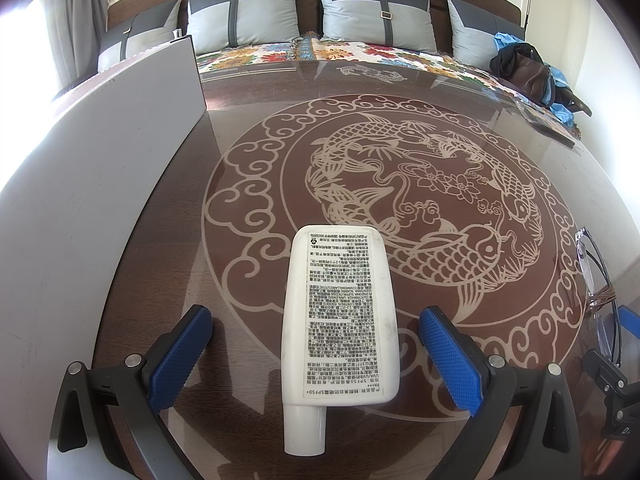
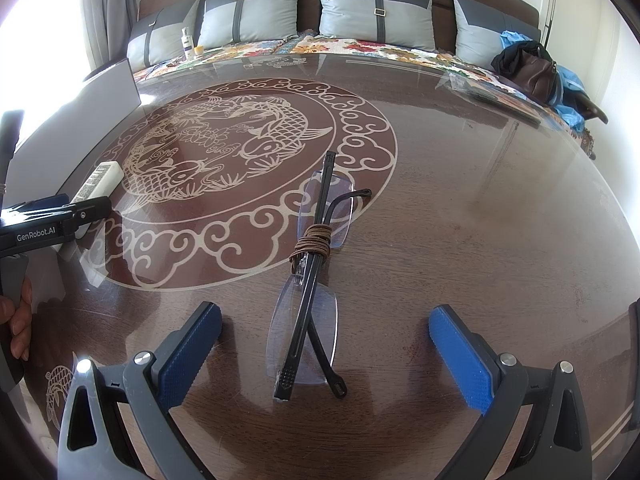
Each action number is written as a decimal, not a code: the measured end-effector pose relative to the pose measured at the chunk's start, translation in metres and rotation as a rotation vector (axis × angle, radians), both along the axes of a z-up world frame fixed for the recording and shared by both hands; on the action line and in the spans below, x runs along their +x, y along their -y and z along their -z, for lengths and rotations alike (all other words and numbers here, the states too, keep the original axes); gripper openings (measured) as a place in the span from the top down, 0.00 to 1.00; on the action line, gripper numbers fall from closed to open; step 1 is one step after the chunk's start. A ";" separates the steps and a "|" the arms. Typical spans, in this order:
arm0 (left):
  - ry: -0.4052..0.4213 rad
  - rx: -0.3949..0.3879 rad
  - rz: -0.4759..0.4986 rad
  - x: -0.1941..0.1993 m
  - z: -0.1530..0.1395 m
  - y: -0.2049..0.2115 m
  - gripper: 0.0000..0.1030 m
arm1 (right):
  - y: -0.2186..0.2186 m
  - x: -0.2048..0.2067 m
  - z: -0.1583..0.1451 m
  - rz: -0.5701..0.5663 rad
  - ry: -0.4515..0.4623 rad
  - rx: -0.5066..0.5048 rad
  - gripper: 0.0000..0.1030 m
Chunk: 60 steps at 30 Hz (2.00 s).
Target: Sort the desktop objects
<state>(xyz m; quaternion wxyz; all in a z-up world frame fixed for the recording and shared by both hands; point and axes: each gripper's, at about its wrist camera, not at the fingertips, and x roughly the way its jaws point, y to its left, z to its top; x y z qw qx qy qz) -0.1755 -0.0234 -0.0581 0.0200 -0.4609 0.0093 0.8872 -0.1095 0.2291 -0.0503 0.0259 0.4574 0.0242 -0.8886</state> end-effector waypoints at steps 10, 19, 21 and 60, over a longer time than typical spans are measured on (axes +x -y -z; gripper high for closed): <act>0.000 0.000 0.000 0.000 0.000 0.000 0.00 | 0.000 0.000 0.000 0.000 0.000 0.000 0.00; 0.000 0.000 0.000 0.000 0.000 0.000 0.00 | 0.000 0.000 0.000 0.000 0.000 0.000 0.00; 0.000 0.000 0.000 0.000 0.000 0.000 0.00 | 0.000 0.000 0.000 0.000 0.000 0.000 0.00; -0.172 0.319 0.023 0.104 -0.121 0.056 0.51 | 0.039 -0.045 -0.109 -0.213 0.164 -0.061 0.89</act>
